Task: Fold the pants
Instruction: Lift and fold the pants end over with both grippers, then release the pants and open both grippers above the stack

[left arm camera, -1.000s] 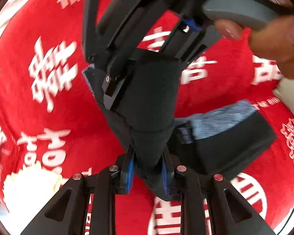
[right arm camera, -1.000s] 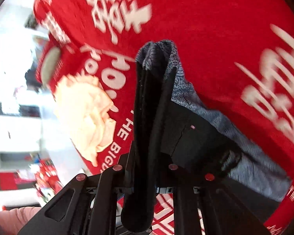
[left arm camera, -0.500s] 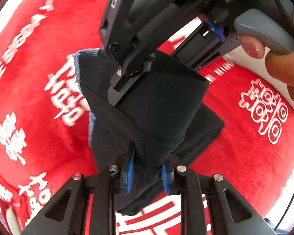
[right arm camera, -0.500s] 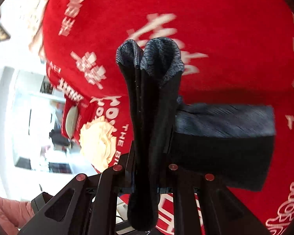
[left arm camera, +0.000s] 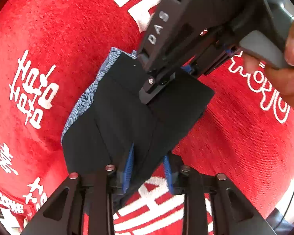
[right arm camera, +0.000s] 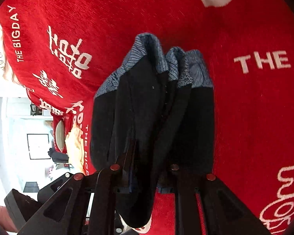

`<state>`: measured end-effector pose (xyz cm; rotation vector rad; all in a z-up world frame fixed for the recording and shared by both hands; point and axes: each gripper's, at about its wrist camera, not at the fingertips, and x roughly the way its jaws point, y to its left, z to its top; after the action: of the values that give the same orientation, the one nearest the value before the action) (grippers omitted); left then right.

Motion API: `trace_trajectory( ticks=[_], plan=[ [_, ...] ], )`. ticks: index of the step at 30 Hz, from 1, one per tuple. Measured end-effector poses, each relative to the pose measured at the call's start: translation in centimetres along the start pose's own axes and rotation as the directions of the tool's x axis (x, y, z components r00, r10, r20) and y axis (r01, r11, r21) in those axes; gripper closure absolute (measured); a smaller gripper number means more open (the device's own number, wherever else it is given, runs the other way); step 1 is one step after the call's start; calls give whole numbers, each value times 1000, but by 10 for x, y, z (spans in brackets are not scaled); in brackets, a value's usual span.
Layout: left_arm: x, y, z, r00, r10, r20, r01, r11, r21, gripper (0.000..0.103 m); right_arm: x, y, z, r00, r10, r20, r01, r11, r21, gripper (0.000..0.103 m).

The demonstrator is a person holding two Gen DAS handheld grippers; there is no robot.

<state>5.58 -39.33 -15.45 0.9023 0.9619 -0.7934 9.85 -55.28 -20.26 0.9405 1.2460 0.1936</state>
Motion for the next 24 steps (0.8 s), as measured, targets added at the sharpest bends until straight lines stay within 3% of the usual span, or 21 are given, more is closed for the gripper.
trace_trajectory(
  ticks=[2, 6, 9, 12, 15, 19, 24],
  plan=[
    [-13, 8, -7, 1000, -22, 17, 23, 999, -39, 33, 0, 3, -3, 999, -49, -1, 49, 999, -11, 76],
    [-36, 31, -20, 998, -40, 51, 45, 995, -94, 33, -17, 8, -7, 988, -153, 3, 153, 988, -22, 75],
    [-42, 68, -27, 998, -40, 51, 51, 975, -214, 33, -35, 25, -9, 952, -297, 65, 300, 953, -38, 74],
    [-28, 118, -34, 998, -57, 9, 56, 925, -375, 33, -45, 52, -9, 920, -364, 145, 376, 924, -70, 75],
    [-1, 161, -42, 993, -108, -47, 66, 844, -532, 33, -42, 70, -3, 922, -355, 153, 370, 925, -87, 75],
    [26, 177, -48, 983, -163, -82, 79, 785, -614, 33, -13, 86, -3, 898, -423, 118, 437, 888, -142, 75],
    [60, 165, -55, 977, -175, -122, 65, 787, -614, 33, 14, 67, -10, 842, -534, 74, 538, 826, -169, 75]
  ],
)
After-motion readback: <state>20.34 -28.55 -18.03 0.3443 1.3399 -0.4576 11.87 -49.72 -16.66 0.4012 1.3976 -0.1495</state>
